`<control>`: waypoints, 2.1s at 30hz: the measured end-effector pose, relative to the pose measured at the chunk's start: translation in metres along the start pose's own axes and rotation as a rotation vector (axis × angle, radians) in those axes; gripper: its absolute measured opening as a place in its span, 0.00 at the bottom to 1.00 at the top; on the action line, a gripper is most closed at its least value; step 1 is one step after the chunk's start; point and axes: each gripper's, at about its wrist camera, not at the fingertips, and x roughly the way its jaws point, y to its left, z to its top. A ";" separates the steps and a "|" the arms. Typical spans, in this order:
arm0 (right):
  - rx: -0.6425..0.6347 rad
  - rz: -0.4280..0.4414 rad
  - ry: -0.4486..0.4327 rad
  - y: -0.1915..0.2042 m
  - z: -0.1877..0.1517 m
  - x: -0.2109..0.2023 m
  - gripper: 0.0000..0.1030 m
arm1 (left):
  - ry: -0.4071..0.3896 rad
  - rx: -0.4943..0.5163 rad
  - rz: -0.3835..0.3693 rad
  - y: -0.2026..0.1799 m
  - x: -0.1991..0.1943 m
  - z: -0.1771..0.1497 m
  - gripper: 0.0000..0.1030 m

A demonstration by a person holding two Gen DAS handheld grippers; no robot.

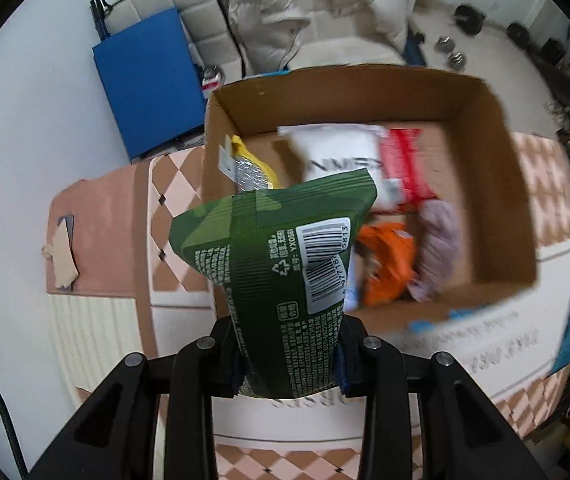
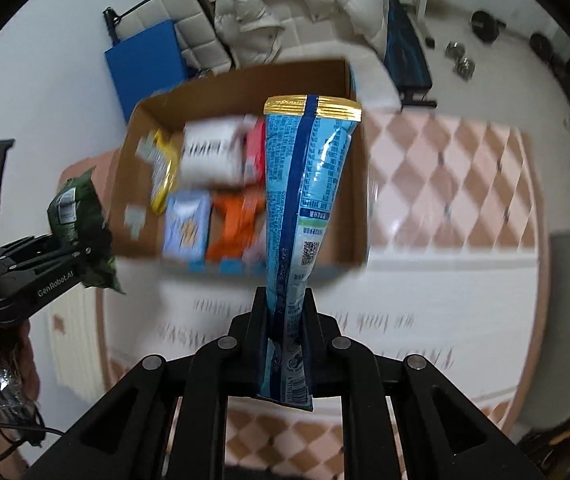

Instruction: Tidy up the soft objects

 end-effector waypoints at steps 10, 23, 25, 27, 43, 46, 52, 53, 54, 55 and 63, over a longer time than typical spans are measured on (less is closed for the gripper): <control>0.045 -0.106 0.113 -0.009 0.104 0.078 0.15 | 0.228 0.035 0.108 0.018 0.084 0.037 0.30; -0.011 -0.216 0.252 -0.009 0.117 0.153 0.43 | 0.247 0.055 0.090 0.015 0.094 0.046 0.69; -0.012 -0.206 0.243 -0.010 0.116 0.150 0.58 | 0.236 0.029 0.053 0.018 0.088 0.048 0.78; -0.016 -0.203 0.239 -0.011 0.113 0.147 0.64 | 0.222 0.017 0.036 0.021 0.083 0.050 0.87; -0.049 -0.193 0.153 0.004 0.068 0.108 1.00 | 0.095 -0.118 -0.113 0.014 0.035 0.008 0.93; -0.046 -0.206 0.130 0.006 0.059 0.102 1.00 | 0.070 -0.135 -0.115 0.015 0.023 -0.002 0.93; -0.045 -0.224 0.030 0.011 0.037 0.063 1.00 | -0.079 -0.173 -0.090 0.023 -0.024 -0.032 0.92; -0.045 -0.220 0.012 0.012 0.032 0.054 1.00 | -0.107 -0.182 -0.096 0.024 -0.035 -0.040 0.92; -0.046 -0.214 -0.015 0.014 0.024 0.041 1.00 | -0.131 -0.185 -0.097 0.024 -0.045 -0.047 0.92; -0.047 -0.213 -0.032 0.015 0.019 0.032 1.00 | -0.161 -0.185 -0.090 0.023 -0.058 -0.056 0.92; -0.072 -0.190 -0.181 0.029 -0.041 -0.056 1.00 | -0.330 -0.163 -0.076 0.017 -0.140 -0.110 0.93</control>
